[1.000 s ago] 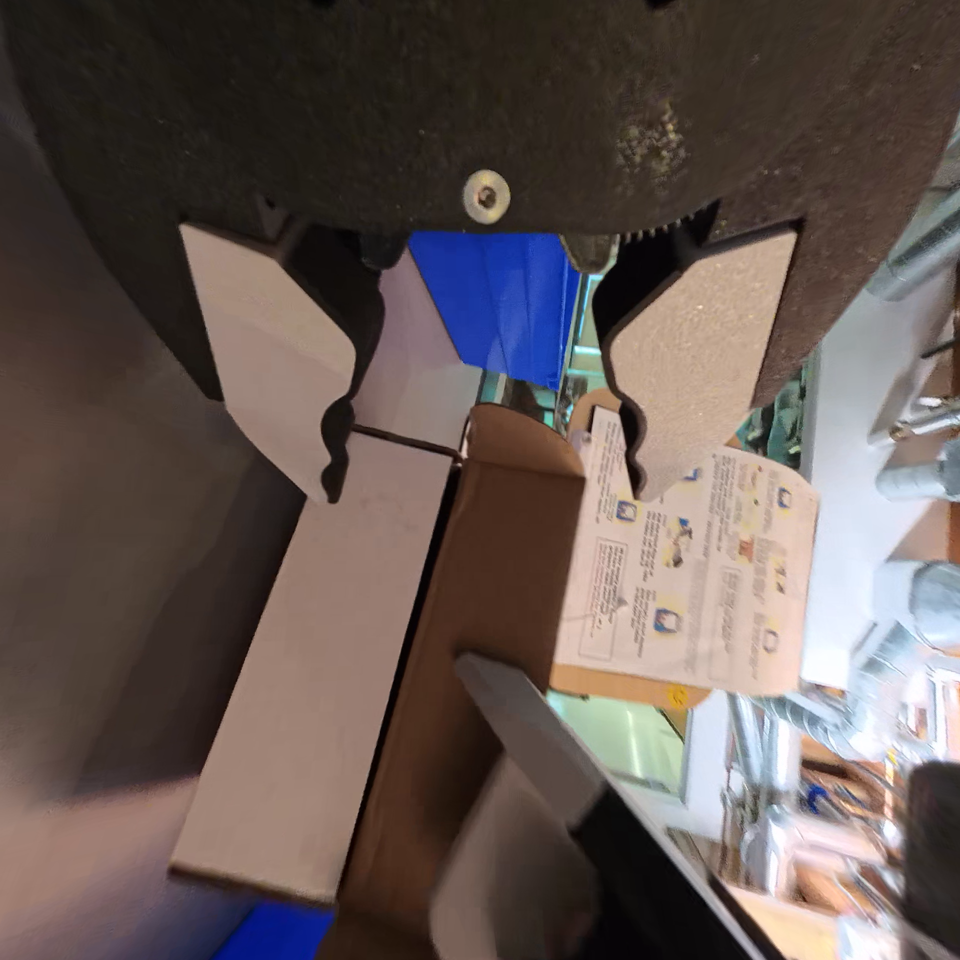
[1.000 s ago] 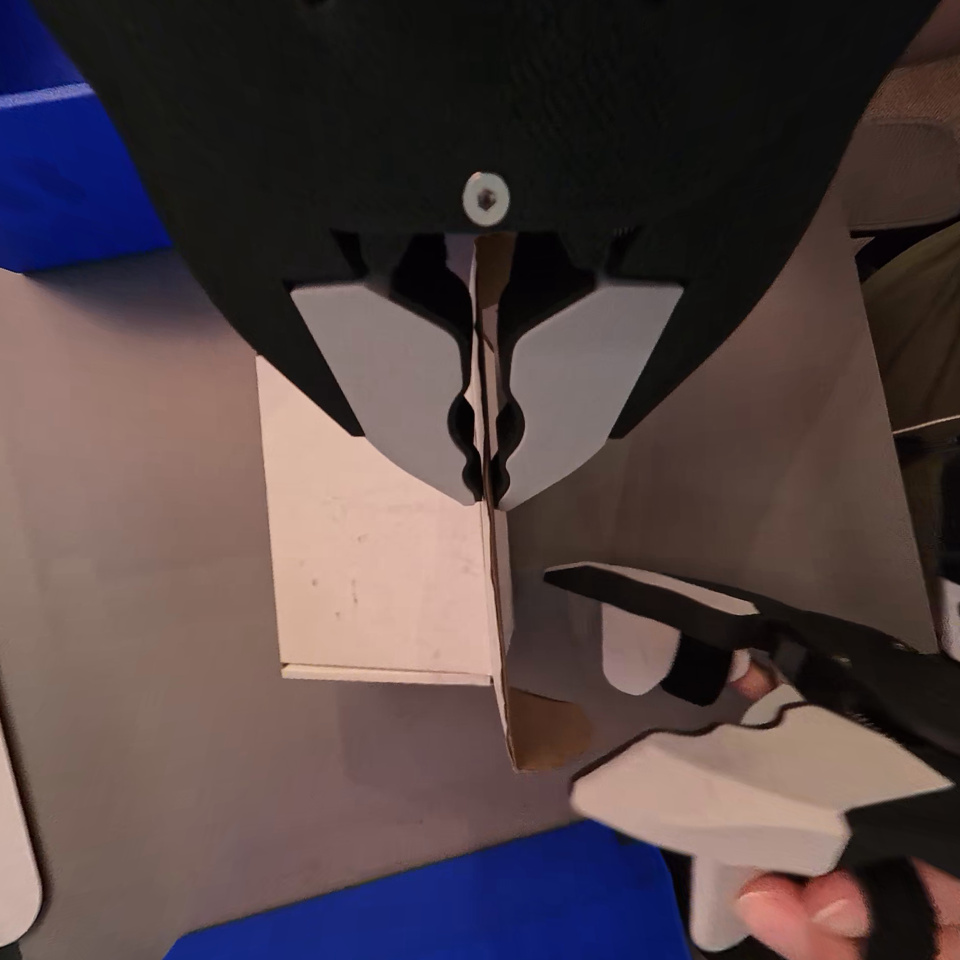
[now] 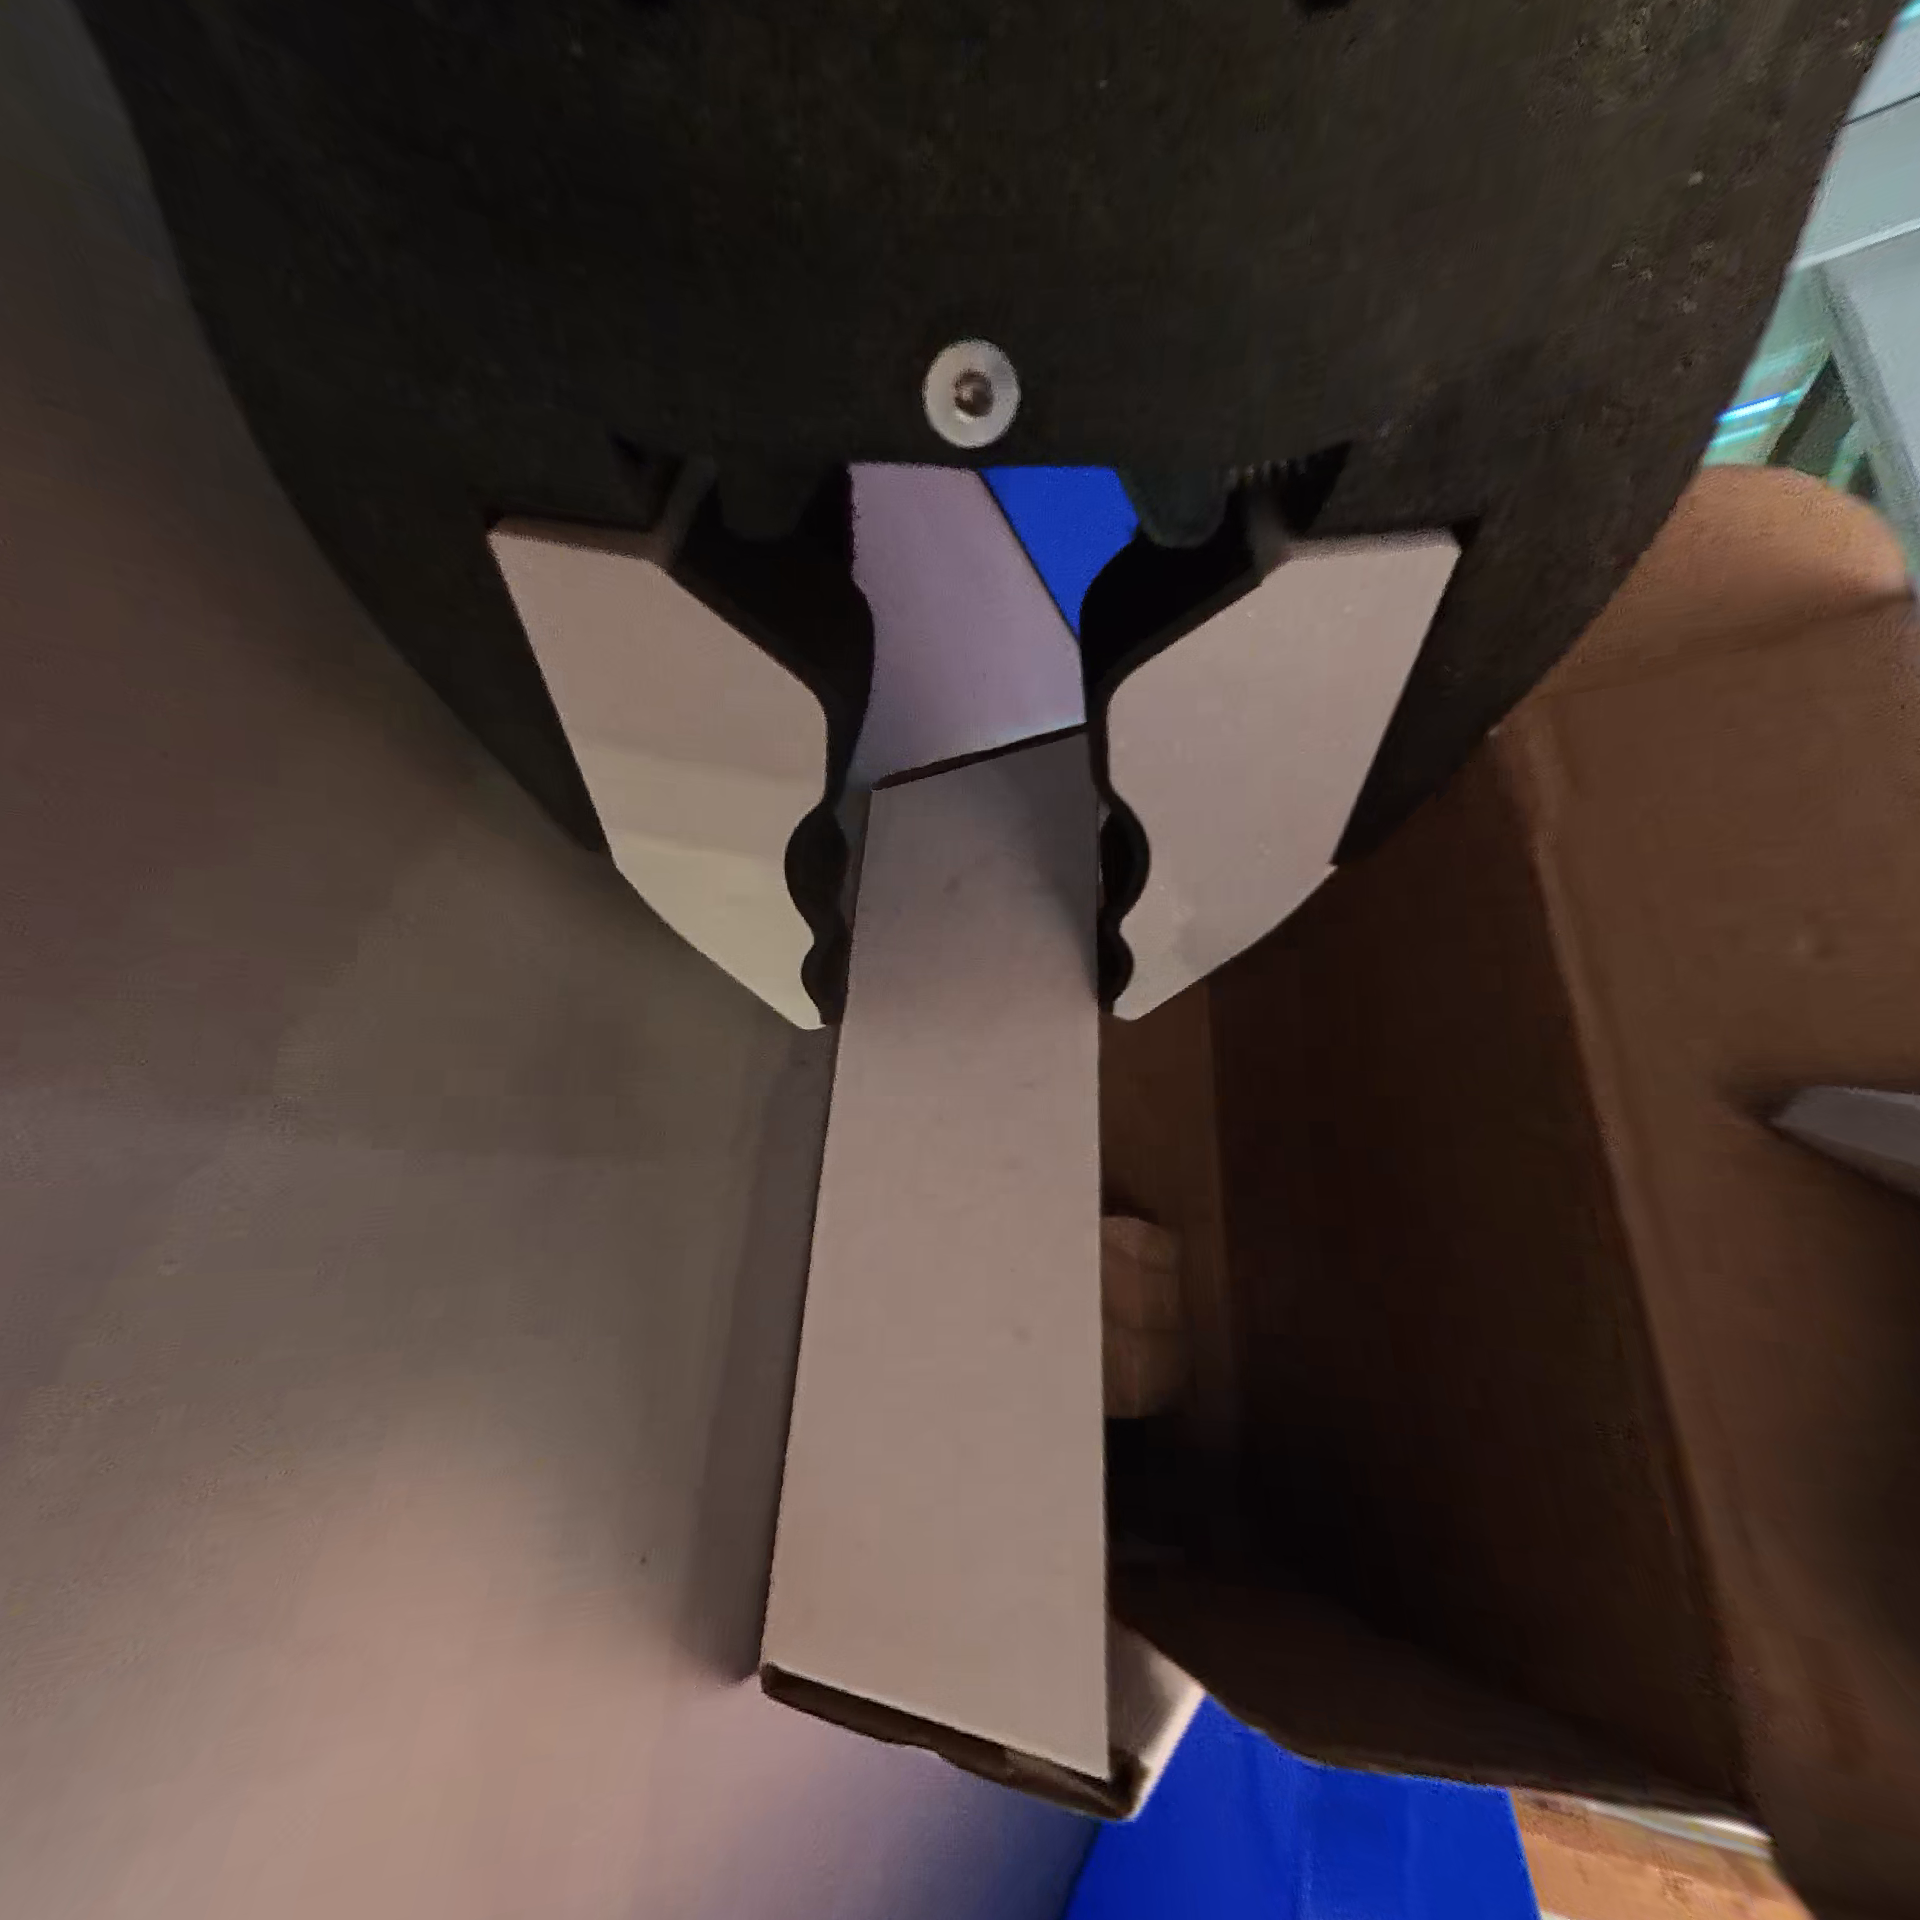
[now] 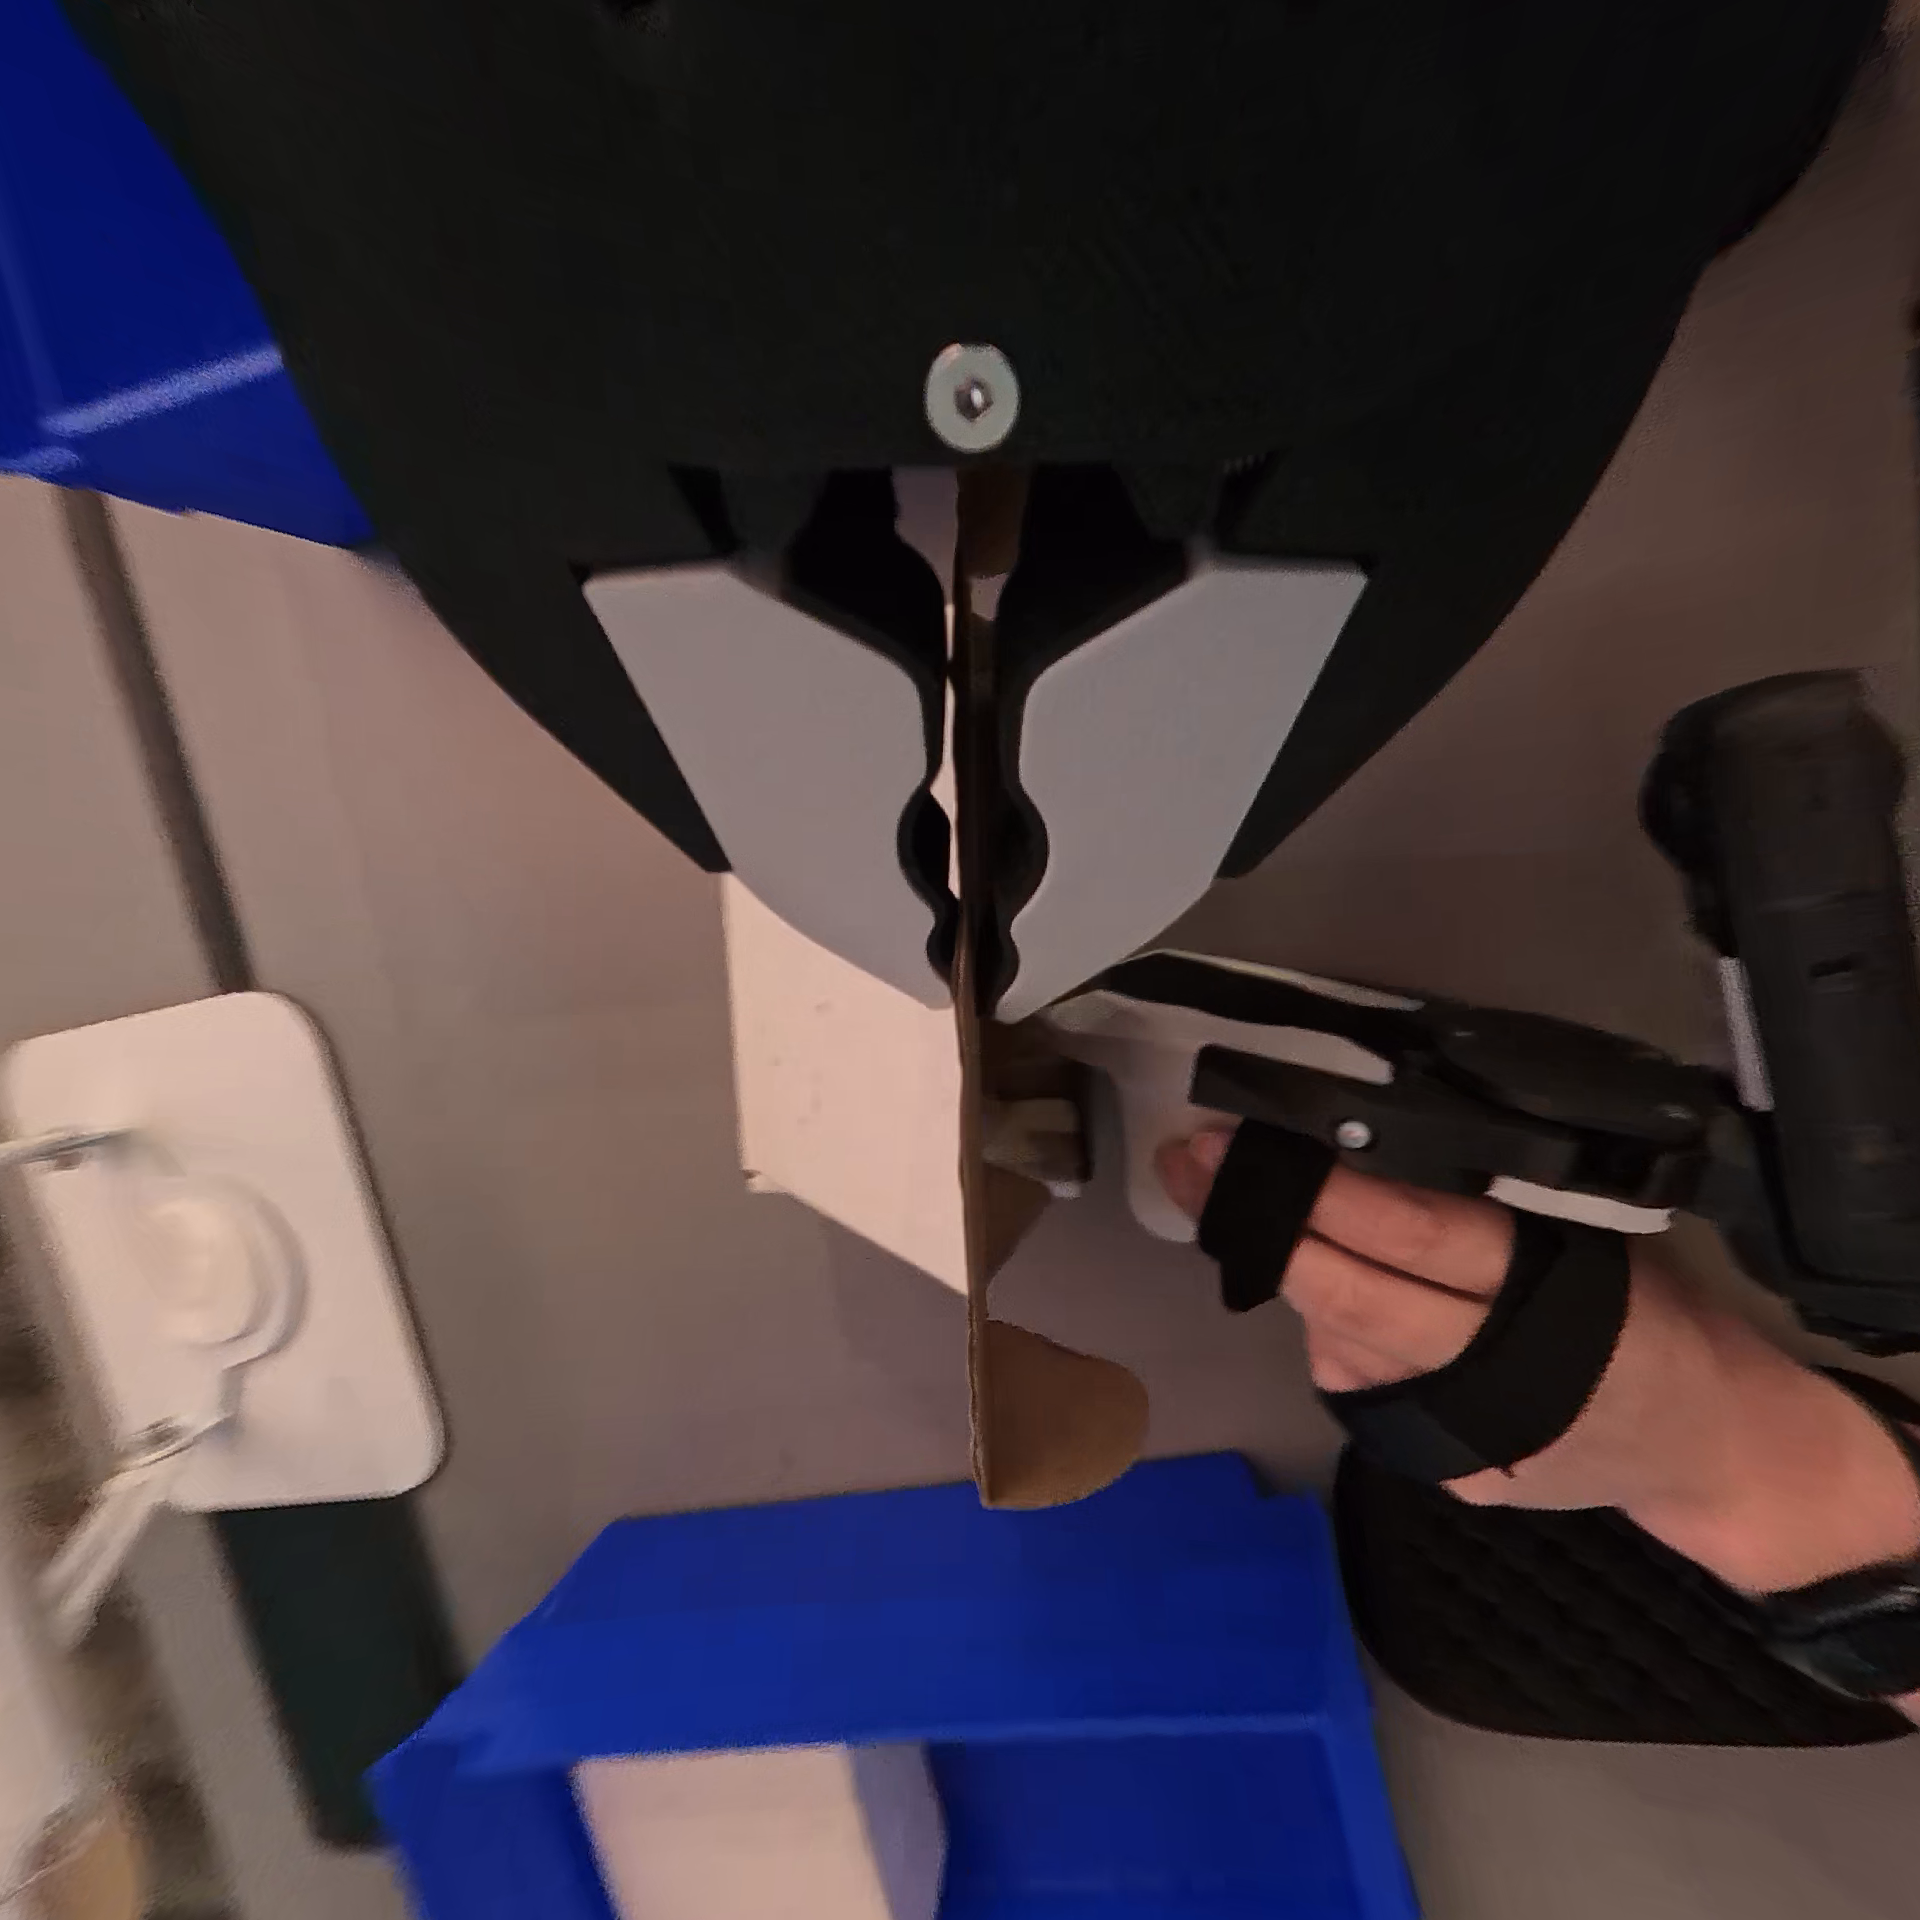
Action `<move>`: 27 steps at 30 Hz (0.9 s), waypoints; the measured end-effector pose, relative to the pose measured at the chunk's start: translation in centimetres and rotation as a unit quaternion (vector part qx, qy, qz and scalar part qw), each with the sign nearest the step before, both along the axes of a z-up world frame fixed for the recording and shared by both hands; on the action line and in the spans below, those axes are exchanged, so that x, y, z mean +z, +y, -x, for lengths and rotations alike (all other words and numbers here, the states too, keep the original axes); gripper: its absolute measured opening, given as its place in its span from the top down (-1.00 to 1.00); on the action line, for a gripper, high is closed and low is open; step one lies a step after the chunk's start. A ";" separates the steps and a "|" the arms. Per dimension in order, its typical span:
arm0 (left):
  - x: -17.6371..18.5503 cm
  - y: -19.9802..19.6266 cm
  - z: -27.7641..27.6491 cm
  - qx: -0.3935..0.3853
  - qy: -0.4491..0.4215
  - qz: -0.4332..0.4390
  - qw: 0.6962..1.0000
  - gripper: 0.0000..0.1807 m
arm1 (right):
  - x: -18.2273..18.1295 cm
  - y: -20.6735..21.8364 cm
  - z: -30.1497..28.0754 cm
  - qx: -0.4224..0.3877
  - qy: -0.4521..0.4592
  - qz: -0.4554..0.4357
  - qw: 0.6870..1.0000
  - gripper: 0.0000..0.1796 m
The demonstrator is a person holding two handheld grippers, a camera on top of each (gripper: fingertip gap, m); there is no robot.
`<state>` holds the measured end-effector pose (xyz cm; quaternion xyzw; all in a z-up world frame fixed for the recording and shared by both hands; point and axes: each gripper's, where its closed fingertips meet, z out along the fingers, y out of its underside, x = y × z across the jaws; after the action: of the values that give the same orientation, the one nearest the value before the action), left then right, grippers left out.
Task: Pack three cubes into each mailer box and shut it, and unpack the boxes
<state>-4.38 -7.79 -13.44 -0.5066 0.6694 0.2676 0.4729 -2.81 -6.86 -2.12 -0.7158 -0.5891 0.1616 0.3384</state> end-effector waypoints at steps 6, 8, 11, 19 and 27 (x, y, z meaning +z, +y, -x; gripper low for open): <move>0.0 -0.4 0.1 0.003 0.005 0.000 1.000 0.50 | 3.2 3.0 -0.9 -0.026 -0.033 -0.146 0.988 0.98; 0.0 -0.4 0.1 0.005 0.005 -0.002 1.000 0.50 | 3.6 5.0 -1.1 -0.039 -0.072 -0.164 0.983 0.97; 0.1 -0.5 0.0 0.004 0.004 -0.003 1.000 0.52 | 3.6 8.4 -1.7 -0.047 -0.130 -0.176 0.975 0.96; 0.2 -0.7 -0.2 0.000 -0.009 0.009 1.000 0.54 | -0.5 15.1 -2.1 -0.051 -0.234 -0.198 0.951 0.96; 0.0 -0.9 -0.2 -0.003 -0.005 0.010 1.000 0.49 | -6.5 18.0 -2.4 -0.066 -0.280 -0.146 0.946 0.90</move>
<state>-4.18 -8.64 -13.44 -0.5111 0.6711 0.2567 0.4718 -0.45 11.15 -8.64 -0.7124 -0.6285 -0.1562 0.2703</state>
